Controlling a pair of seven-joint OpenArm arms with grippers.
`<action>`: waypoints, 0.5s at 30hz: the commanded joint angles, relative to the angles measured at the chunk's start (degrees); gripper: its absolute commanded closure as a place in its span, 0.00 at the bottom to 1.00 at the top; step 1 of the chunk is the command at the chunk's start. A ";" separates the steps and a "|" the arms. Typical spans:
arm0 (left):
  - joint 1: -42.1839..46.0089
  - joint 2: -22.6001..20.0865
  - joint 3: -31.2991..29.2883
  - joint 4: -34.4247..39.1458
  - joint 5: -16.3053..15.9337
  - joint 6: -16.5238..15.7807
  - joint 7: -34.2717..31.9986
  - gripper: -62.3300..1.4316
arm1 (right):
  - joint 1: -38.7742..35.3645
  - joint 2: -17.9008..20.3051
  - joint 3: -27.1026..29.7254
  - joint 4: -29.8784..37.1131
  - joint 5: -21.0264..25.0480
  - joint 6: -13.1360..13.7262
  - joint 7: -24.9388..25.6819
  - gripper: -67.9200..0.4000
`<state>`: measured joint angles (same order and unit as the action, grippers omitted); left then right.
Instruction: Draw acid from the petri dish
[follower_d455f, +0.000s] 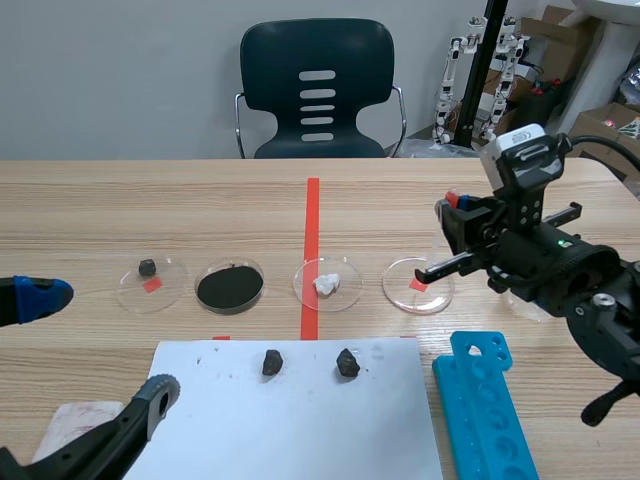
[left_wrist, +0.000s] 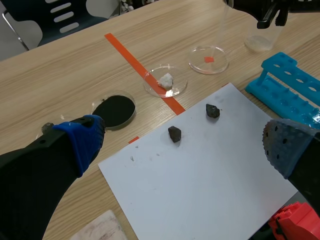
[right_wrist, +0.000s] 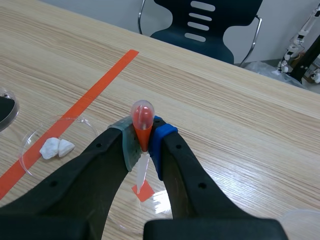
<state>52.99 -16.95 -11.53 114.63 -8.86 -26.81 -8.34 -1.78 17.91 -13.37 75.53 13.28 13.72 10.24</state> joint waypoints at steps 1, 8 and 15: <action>0.17 0.42 -0.07 1.60 -0.59 0.07 -0.81 0.00 | 0.94 0.46 0.42 -0.68 0.04 -0.39 1.14 0.99; 0.17 0.42 -0.07 1.60 -0.59 0.07 -0.81 0.00 | 0.96 0.48 0.42 -3.06 -0.24 -0.39 3.87 0.99; 0.17 0.42 -0.07 1.60 -0.59 0.07 -0.81 0.00 | 0.96 0.46 0.42 -3.06 -0.20 -0.39 4.09 0.99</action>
<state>52.99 -16.95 -11.53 114.63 -8.86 -26.81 -8.34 -1.78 17.91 -13.37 71.94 12.88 13.30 13.69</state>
